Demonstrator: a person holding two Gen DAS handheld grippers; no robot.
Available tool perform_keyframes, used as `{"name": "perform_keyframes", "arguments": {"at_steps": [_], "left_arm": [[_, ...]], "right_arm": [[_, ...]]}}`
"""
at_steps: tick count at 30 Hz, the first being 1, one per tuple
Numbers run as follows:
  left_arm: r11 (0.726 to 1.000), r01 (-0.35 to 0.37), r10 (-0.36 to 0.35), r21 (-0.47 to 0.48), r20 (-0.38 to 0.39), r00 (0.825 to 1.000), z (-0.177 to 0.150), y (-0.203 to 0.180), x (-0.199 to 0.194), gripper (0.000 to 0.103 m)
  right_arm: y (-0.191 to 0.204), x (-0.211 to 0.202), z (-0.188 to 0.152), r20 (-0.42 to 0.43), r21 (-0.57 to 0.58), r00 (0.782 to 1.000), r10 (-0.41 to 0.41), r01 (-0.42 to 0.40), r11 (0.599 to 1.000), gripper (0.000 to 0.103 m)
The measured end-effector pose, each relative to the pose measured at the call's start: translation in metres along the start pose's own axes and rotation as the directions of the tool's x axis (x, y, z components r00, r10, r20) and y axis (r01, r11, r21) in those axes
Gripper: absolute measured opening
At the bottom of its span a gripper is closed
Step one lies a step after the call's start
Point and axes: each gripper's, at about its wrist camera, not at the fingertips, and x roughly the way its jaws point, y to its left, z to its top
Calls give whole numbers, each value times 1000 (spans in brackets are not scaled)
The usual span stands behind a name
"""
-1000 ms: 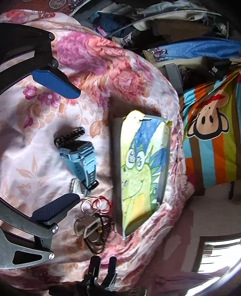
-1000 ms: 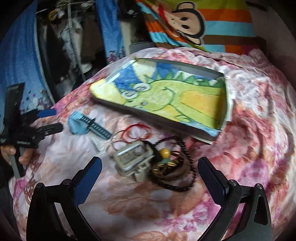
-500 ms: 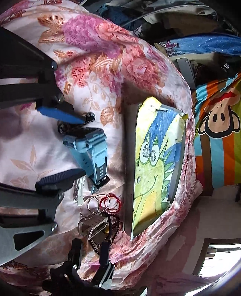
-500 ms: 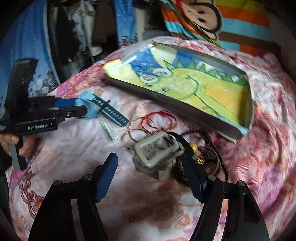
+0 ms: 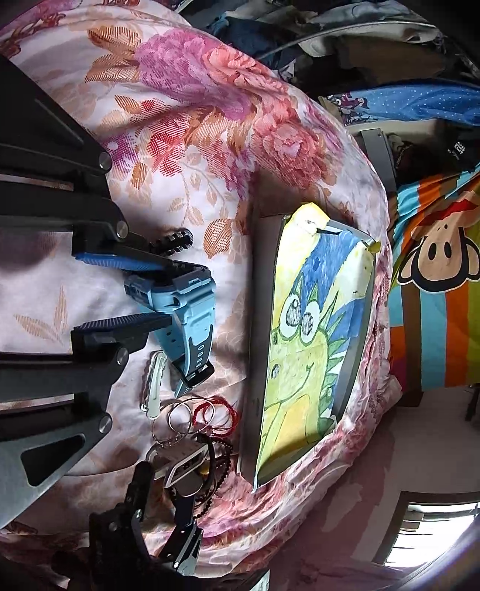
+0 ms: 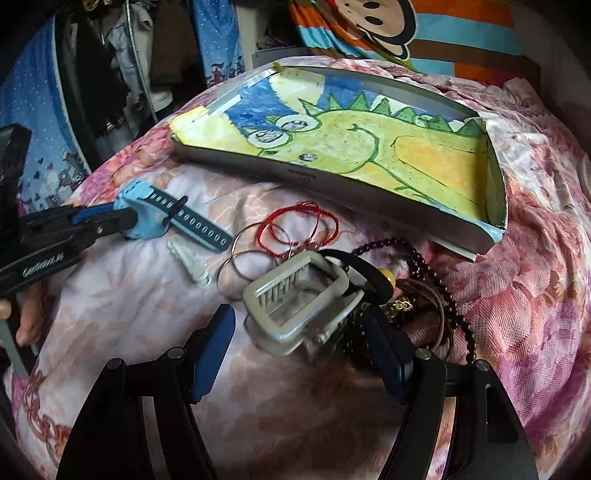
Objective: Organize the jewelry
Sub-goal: 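Close left tool on the blue watch while right tool closes on the grey buckle clip, then lift and carry the watch with left tool while right tool carries the buckle clip to the tray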
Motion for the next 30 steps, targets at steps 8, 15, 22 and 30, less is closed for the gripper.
{"name": "perform_keyframes", "arguments": {"at_steps": [8, 15, 22, 30], "left_arm": [[999, -27, 27, -17, -8, 1000, 2, -2, -2, 20], [995, 31, -33, -91, -19, 999, 4, 8, -9, 18], [995, 63, -62, -83, 9, 998, 3, 1, -20, 17], [988, 117, -109, -103, 78, 991, 8, 0, -32, 17]], "right_arm": [[1, 1, 0, 38, 18, 999, 17, -18, 1000, 51], [7, -8, -4, 55, 1, 996, 63, -63, 998, 49], [9, -35, -8, 114, 17, 989, 98, -100, 995, 49], [3, -61, 3, 247, 19, 962, 120, -129, 992, 49]]}}
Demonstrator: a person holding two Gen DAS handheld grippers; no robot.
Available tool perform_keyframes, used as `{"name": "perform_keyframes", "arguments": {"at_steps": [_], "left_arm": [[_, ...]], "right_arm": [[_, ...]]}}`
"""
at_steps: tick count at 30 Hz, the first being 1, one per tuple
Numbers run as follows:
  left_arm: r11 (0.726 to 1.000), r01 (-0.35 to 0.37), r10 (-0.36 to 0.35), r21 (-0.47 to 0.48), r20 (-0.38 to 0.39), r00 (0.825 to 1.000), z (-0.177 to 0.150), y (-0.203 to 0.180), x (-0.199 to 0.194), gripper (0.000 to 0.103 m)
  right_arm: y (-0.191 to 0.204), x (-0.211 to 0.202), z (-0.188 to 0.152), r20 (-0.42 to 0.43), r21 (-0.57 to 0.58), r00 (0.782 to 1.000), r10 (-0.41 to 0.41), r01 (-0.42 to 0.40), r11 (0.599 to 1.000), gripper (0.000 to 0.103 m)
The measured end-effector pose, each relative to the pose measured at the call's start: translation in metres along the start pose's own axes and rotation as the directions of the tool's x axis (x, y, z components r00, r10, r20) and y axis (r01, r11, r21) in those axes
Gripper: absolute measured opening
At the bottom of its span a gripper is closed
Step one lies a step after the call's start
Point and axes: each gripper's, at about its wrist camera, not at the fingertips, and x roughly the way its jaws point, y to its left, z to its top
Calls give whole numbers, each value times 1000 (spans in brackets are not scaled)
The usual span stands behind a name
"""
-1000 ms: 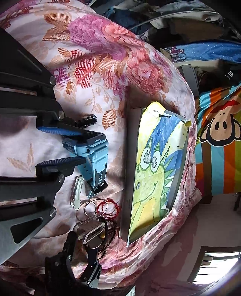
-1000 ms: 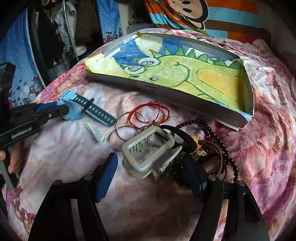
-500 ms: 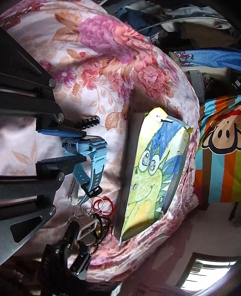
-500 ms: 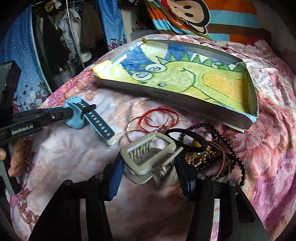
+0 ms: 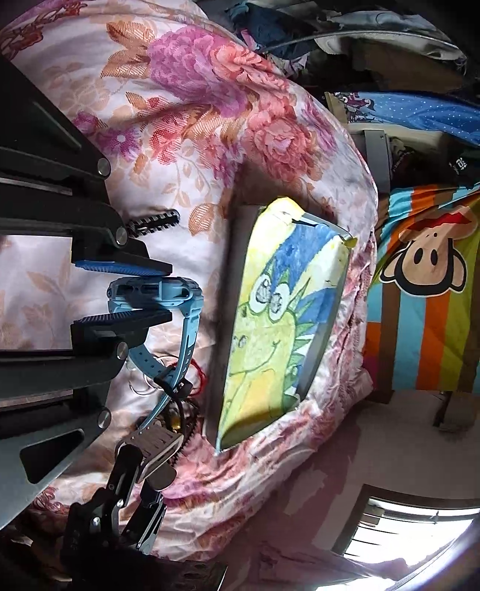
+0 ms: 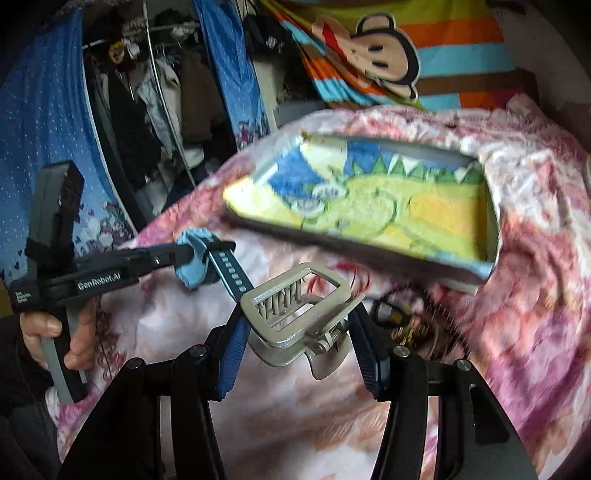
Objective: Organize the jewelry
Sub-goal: 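Lift and carry the watch with left tool while right tool carries the buckle clip to the tray, then open left tool to drop the watch in the tray while right tool releases the buckle clip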
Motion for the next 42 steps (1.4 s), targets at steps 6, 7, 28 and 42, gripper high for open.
{"name": "perform_keyframes", "arguments": {"at_steps": [6, 7, 28, 42], "left_arm": [[999, 18, -14, -51, 73, 997, 28, 4, 1, 17], [998, 14, -9, -57, 87, 996, 34, 4, 4, 17], [990, -78, 76, -117, -15, 997, 95, -14, 127, 17], [989, -52, 71, -136, 138, 988, 81, -9, 47, 96]], "right_arm": [[-27, 7, 35, 103, -6, 990, -98, 99, 995, 49], [-32, 9, 39, 108, -5, 988, -113, 115, 993, 49], [-95, 84, 48, -41, 12, 967, -250, 251, 968, 65], [-64, -11, 43, 156, 80, 948, -277, 268, 960, 96]]}}
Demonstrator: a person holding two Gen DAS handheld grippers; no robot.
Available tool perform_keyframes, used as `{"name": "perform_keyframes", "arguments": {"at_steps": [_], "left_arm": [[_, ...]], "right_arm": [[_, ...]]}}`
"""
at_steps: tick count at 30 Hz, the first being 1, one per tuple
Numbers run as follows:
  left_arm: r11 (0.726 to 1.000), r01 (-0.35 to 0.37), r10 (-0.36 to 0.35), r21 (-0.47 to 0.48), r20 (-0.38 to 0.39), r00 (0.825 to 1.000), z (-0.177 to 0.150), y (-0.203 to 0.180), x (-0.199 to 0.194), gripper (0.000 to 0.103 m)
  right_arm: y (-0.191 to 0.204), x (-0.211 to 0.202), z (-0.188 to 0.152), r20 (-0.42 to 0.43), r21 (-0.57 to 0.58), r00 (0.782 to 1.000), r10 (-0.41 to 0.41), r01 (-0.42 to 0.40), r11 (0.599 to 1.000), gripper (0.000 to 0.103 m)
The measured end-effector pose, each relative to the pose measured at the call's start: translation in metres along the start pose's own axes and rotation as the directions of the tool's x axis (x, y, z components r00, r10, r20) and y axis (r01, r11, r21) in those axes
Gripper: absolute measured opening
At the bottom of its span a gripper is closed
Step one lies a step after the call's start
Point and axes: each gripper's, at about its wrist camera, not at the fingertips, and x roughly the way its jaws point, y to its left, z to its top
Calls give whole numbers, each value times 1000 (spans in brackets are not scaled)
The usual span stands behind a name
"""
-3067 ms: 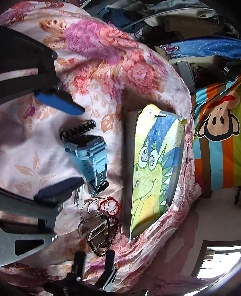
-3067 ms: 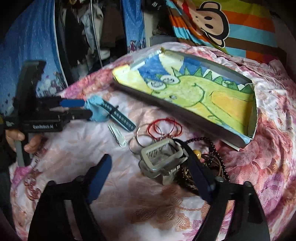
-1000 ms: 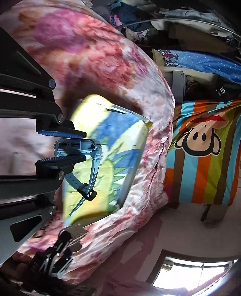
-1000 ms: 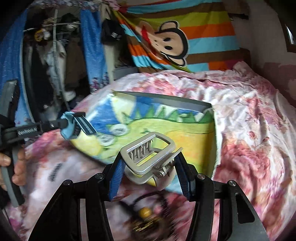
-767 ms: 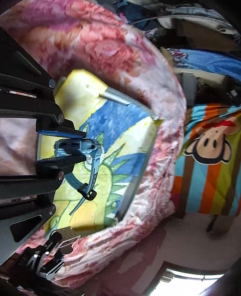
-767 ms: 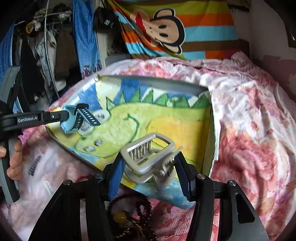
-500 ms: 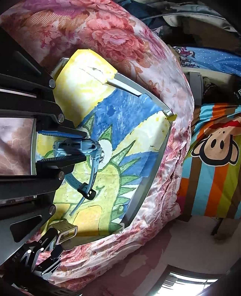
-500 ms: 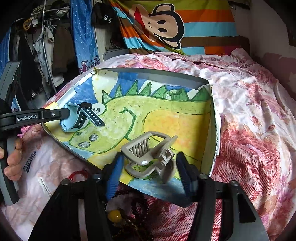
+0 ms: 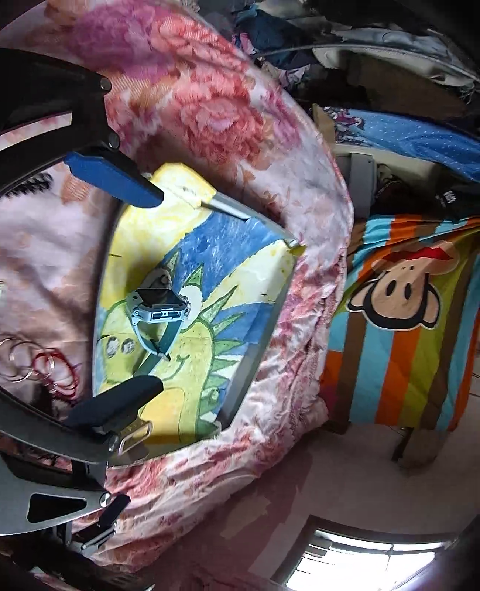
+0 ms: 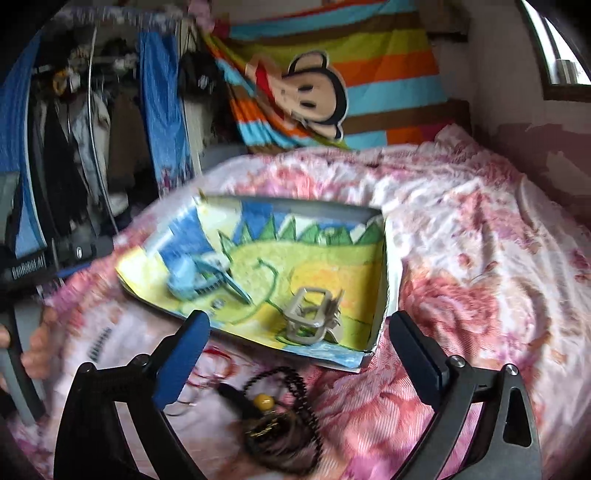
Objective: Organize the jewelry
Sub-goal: 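Open left tool to drop the watch in the tray while right tool releases the buckle clip, then move left tool toward the black hair clip while right tool approaches the white key clip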
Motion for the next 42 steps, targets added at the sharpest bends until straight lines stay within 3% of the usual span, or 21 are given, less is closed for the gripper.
{"name": "perform_keyframes", "arguments": {"at_steps": [8, 20, 31, 42], "left_arm": [[997, 12, -21, 76, 122, 992, -21, -7, -81, 103], [991, 18, -42, 134, 176, 984, -69, 6, -168, 103], [989, 5, -29, 149, 161, 987, -111, 26, -212, 103], [990, -34, 27, 139, 53, 998, -134, 48, -198, 103]], "right_arm": [[24, -76, -5, 128, -27, 991, 23, -20, 999, 101], [70, -155, -51, 173, -59, 984, 45, -35, 998, 101], [81, -177, -95, 82, -26, 996, 35, -33, 999, 101], [81, -151, -112, -35, -18, 999, 6, -7, 1000, 101]]}}
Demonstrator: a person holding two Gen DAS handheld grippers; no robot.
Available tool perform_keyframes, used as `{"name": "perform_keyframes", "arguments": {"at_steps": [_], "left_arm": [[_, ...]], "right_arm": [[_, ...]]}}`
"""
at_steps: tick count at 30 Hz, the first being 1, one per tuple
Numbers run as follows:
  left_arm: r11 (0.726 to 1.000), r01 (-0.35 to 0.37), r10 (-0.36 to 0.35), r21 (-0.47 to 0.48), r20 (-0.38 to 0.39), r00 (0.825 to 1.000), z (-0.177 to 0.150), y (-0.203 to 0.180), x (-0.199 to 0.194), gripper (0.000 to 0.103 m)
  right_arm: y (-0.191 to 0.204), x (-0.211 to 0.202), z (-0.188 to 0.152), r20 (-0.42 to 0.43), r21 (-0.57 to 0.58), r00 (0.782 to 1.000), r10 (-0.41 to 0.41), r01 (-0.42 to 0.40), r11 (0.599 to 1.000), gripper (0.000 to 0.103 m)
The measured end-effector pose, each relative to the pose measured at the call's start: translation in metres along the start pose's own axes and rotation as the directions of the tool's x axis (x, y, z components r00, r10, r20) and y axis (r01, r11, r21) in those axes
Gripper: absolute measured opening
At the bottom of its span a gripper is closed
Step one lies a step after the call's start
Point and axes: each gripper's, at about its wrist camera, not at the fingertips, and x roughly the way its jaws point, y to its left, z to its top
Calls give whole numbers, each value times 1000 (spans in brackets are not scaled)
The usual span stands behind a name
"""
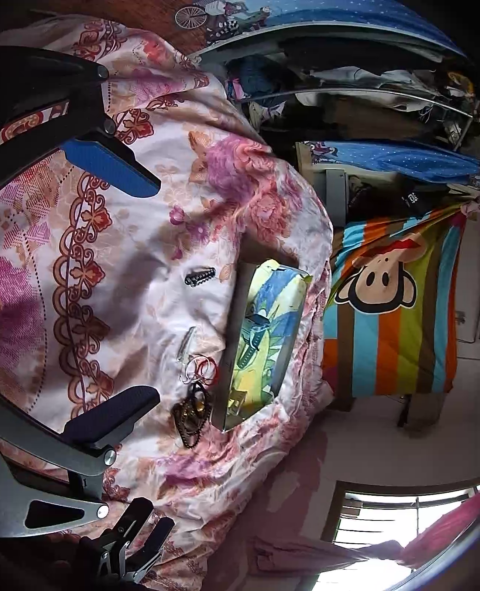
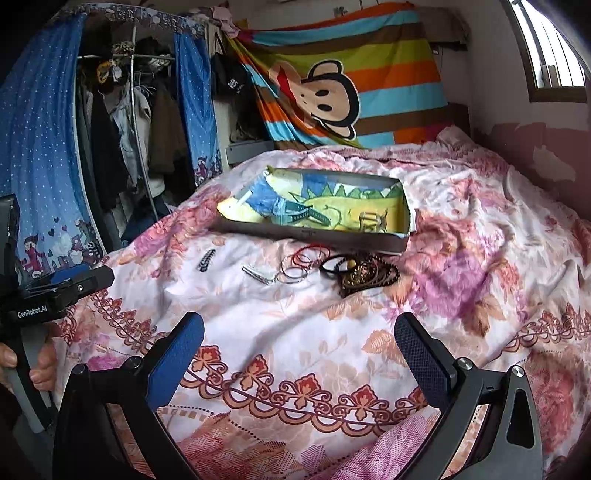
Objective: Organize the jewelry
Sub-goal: 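Move left tool toward the black hair clip while right tool approaches the white key clip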
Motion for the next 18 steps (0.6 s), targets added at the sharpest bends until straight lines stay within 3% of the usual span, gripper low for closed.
{"name": "perform_keyframes", "arguments": {"at_steps": [5, 10, 18], "left_arm": [[1000, -21, 22, 17, -38, 999, -1, 1, 13, 103], [1000, -22, 23, 5, -58, 998, 12, 7, 33, 103], [999, -13, 9, -38, -103, 995, 32, 21, 79, 103]], "right_arm": [[-4, 18, 2, -69, 14, 997, -25, 26, 1000, 101], [-3, 43, 8, -147, -24, 989, -4, 1, 1000, 101], [10, 75, 28, -137, -193, 991, -7, -20, 981, 101]]}}
